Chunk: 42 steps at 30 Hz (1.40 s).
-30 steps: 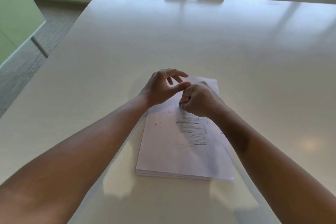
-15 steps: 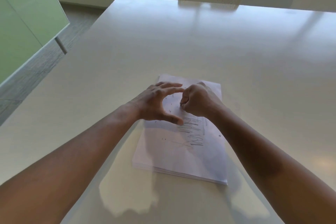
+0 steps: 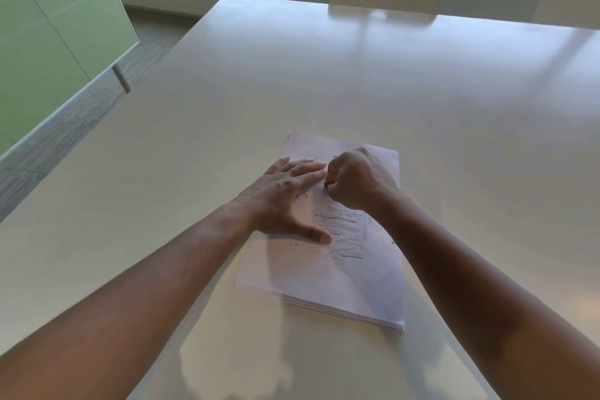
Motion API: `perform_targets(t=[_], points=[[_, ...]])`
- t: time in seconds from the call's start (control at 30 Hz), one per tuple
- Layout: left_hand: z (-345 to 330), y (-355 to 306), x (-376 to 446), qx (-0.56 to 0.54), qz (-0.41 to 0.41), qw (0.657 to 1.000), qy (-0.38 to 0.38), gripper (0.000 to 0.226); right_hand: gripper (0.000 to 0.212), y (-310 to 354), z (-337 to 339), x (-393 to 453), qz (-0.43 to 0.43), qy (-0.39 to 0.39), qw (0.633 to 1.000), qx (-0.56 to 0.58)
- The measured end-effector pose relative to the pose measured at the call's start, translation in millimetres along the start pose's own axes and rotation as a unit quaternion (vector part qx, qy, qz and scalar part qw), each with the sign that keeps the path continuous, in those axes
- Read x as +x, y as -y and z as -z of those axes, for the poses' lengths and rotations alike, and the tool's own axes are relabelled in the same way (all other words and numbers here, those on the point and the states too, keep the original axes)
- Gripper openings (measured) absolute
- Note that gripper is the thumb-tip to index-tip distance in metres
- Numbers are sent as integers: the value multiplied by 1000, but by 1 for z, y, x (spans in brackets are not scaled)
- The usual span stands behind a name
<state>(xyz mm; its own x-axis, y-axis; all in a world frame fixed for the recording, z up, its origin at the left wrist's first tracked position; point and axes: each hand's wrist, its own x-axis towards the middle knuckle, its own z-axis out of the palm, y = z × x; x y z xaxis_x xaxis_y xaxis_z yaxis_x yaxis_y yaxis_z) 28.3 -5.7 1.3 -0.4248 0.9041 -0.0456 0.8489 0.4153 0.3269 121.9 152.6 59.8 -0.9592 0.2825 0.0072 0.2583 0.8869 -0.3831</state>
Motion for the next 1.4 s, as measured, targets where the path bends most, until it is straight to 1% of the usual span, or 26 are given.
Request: perform_targets(t=[0.17, 0.33, 0.47, 0.53, 0.6, 0.67, 0.83, 0.9, 1.0, 1.03, 1.07, 1.17, 1.23, 1.27, 1.4], points=[[0, -1, 0, 21, 0, 1000, 16, 136, 17, -4, -9, -3, 26, -19, 999, 21], [0, -5, 0, 42, -3, 999, 32, 137, 20, -10, -10, -9, 131, 15, 987, 87], [3, -8, -3, 44, -1, 998, 34, 140, 16, -14, -12, -13, 204, -1, 973, 105], [4, -8, -3, 40, -2, 999, 32, 139, 11, -18, -9, -19, 251, 22, 963, 97], [4, -7, -4, 32, -3, 999, 28, 137, 4, -21, -4, -24, 279, 68, 954, 88], [4, -7, -4, 29, -2, 999, 28, 137, 4, -21, -2, -25, 283, 79, 952, 83], [5, -10, -3, 38, -8, 999, 34, 141, 12, -17, -10, -13, 287, 1, 953, 95], [5, -10, -2, 38, -6, 999, 30, 142, 11, -17, -10, -14, 295, 18, 951, 97], [4, -8, -2, 30, 0, 999, 25, 141, 6, -18, -6, -20, 319, 70, 941, 85], [4, -8, -2, 28, 1, 999, 25, 140, 6, -19, -6, -20, 323, 74, 940, 83], [4, -8, -2, 29, 1, 999, 25, 141, 7, -20, -6, -19, 323, 65, 940, 84], [5, -10, -1, 39, -6, 999, 28, 142, 10, -21, -13, -12, 313, 7, 944, 105], [5, -10, -1, 41, -5, 999, 26, 142, 11, -21, -17, -11, 306, -14, 945, 112], [5, -10, -1, 40, -3, 999, 25, 142, 10, -21, -18, -12, 308, -8, 944, 117], [4, -8, -2, 29, 0, 999, 26, 139, 2, -22, -13, -22, 309, 70, 939, 132]])
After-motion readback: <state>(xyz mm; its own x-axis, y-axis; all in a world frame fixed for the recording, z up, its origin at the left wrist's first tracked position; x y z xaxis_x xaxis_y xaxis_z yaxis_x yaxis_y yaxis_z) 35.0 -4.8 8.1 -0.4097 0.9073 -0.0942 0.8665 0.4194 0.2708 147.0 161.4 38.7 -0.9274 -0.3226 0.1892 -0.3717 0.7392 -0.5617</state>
